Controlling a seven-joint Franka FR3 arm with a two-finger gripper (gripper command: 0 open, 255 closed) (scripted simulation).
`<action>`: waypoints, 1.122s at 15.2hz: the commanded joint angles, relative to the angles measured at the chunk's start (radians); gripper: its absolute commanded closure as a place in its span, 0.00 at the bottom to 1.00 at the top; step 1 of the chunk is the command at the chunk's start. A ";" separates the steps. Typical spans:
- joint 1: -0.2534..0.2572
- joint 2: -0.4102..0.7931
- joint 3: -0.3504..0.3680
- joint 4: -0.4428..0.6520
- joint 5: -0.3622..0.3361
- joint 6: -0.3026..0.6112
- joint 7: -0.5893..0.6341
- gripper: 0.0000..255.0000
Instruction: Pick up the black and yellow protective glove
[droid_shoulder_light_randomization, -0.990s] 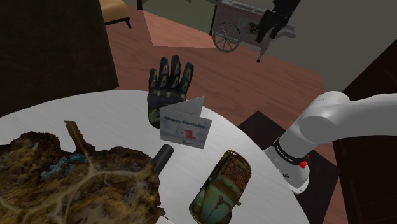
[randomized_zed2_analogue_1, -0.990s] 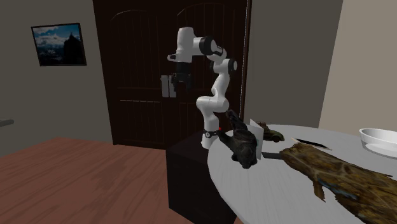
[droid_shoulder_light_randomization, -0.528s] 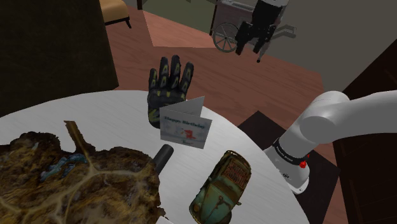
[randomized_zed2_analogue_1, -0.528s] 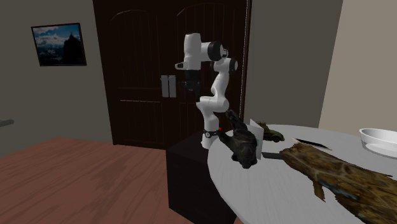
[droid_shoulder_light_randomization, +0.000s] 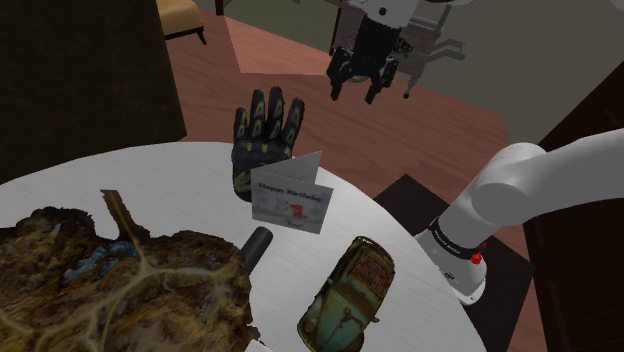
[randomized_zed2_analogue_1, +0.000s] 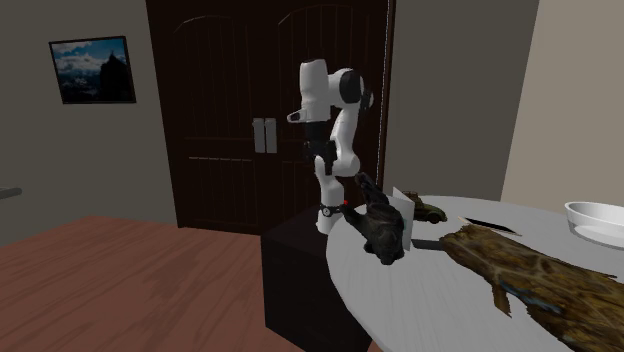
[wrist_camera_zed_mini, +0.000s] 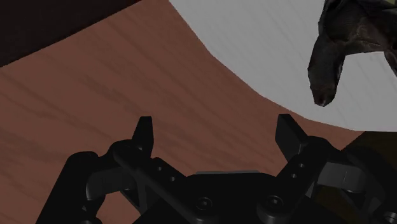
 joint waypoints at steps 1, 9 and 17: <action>0.003 0.056 0.042 0.019 0.039 0.044 0.078 0.00; -0.006 0.299 0.175 0.139 0.127 0.207 0.348 0.00; -0.001 0.341 0.194 0.071 0.140 0.317 0.339 0.00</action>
